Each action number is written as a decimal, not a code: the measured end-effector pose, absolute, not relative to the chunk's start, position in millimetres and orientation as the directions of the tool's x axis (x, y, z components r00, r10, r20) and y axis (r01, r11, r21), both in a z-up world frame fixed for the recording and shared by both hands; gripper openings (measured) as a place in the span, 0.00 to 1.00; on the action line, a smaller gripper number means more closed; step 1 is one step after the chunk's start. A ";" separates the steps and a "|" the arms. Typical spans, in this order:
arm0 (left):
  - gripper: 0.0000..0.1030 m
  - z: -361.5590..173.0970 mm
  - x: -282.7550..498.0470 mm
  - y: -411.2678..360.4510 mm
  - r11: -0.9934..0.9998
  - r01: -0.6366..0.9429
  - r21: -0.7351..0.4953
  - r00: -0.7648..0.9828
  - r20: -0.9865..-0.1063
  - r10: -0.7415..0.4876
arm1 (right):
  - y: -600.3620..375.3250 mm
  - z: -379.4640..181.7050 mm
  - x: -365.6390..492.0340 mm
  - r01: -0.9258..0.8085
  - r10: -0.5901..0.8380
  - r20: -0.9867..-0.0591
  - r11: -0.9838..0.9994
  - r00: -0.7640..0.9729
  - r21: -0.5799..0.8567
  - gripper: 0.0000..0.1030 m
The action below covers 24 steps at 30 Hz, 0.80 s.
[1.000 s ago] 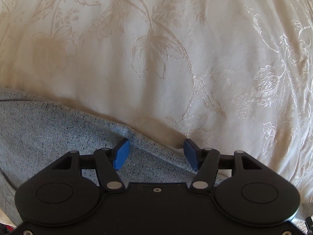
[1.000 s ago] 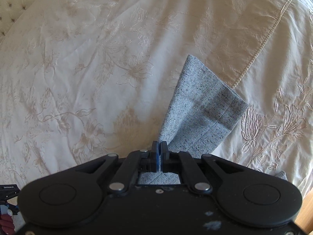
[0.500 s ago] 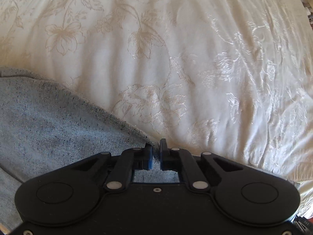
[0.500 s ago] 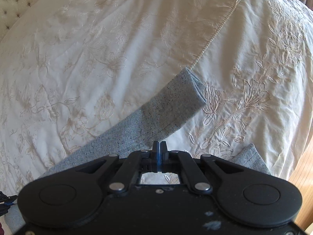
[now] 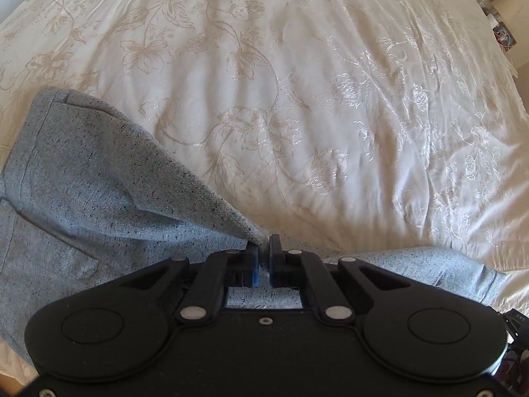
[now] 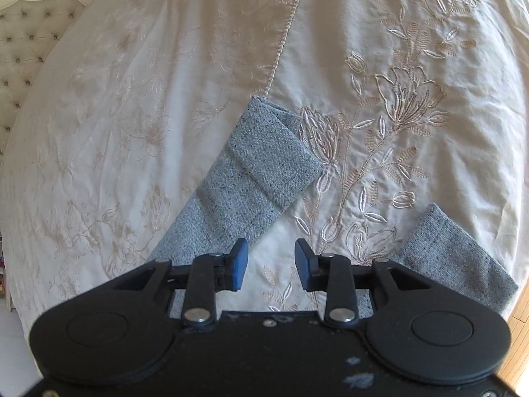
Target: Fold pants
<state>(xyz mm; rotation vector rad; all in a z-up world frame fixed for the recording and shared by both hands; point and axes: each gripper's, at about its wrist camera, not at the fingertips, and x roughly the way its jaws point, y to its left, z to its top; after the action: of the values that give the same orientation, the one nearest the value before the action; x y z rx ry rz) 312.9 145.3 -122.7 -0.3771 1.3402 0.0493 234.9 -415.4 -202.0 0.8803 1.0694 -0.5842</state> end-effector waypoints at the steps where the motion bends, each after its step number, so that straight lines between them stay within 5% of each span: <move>1: 0.06 -122.7 310.1 143.2 0.940 -0.251 -0.231 0.241 -0.955 -0.171 | -418.8 -208.4 238.5 0.779 0.013 -0.918 0.524 0.397 0.344 0.34; 11: 0.06 -117.5 304.8 137.4 0.940 -0.268 -0.212 0.255 -0.956 -0.143 | -438.4 -242.3 252.9 0.802 0.096 -0.877 0.368 0.471 0.471 0.34; 12: 0.06 -117.0 305.4 137.1 0.940 -0.266 -0.212 0.257 -0.956 -0.142 | -438.7 -241.6 252.4 0.793 0.094 -0.867 0.364 0.490 0.488 0.27; 13: 0.06 -116.7 305.9 136.5 0.941 -0.264 -0.213 0.260 -0.955 -0.144 | -439.3 -238.6 251.8 0.779 0.081 -0.852 0.366 0.518 0.509 0.06; 24: 0.06 -95.7 320.7 144.8 0.930 -0.266 -0.252 0.334 -0.930 -0.156 | -438.4 -154.9 278.1 0.625 0.050 -0.819 0.620 0.572 0.474 0.05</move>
<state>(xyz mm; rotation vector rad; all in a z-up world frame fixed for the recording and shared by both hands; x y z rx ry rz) 320.7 144.8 -95.7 -0.3939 1.2377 0.0739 278.1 -438.4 -154.9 0.8525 0.9156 -0.3895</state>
